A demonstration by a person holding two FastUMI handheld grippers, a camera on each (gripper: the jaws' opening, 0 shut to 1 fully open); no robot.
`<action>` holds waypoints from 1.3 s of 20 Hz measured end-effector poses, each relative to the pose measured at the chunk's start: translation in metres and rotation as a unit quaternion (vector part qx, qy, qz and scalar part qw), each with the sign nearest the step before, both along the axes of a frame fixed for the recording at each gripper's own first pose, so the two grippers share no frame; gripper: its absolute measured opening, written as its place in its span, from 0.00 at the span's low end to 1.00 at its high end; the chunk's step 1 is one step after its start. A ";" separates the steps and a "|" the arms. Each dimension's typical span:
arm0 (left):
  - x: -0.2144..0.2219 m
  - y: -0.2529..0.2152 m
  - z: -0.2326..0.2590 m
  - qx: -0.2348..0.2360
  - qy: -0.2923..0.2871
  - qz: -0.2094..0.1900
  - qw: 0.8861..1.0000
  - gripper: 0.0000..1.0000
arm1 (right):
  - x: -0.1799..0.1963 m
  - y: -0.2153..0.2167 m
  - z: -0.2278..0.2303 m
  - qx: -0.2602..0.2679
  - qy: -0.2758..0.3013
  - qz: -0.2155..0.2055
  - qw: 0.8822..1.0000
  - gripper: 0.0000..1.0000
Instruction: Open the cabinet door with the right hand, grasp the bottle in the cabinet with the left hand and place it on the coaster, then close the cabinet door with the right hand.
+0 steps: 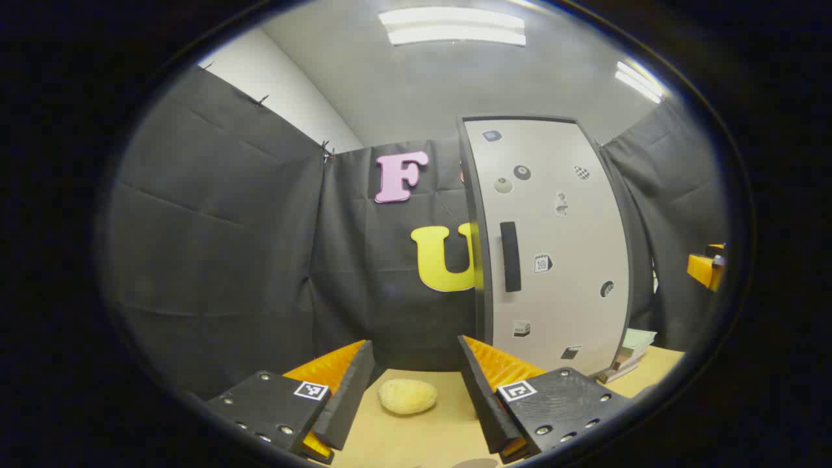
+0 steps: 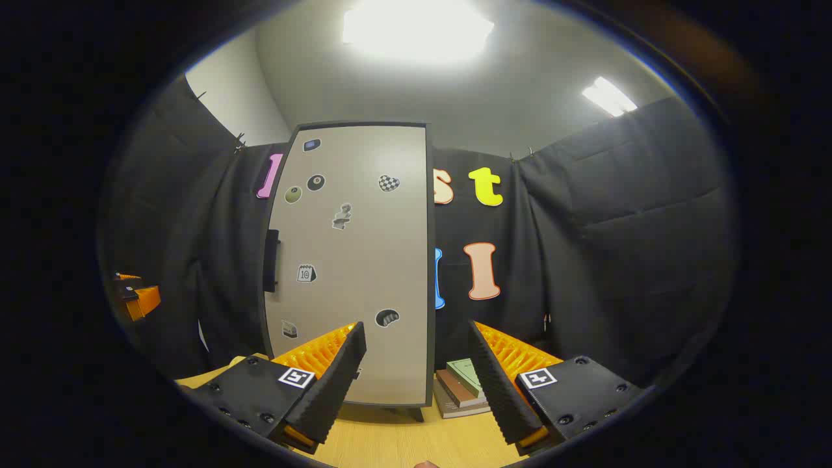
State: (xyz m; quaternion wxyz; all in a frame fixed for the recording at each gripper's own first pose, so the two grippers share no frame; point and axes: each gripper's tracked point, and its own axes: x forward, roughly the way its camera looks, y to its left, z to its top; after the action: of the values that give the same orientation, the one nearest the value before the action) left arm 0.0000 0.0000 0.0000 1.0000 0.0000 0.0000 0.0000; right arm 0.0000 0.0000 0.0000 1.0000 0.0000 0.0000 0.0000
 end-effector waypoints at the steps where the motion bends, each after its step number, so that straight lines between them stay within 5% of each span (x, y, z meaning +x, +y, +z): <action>1: 0.000 0.000 0.000 0.001 0.000 0.001 1.000 0.77 | 0.000 0.000 0.000 0.000 0.001 0.000 1.000 0.99; 26: -0.001 0.011 0.000 0.008 -0.007 0.007 1.000 0.79 | 0.014 0.016 0.004 -0.006 0.014 0.018 1.000 0.99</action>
State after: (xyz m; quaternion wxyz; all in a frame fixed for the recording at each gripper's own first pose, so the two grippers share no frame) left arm -0.0007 0.0114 -0.0004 0.9999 0.0078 -0.0065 0.0073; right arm 0.0137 0.0165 0.0037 0.9997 -0.0057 0.0140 0.0183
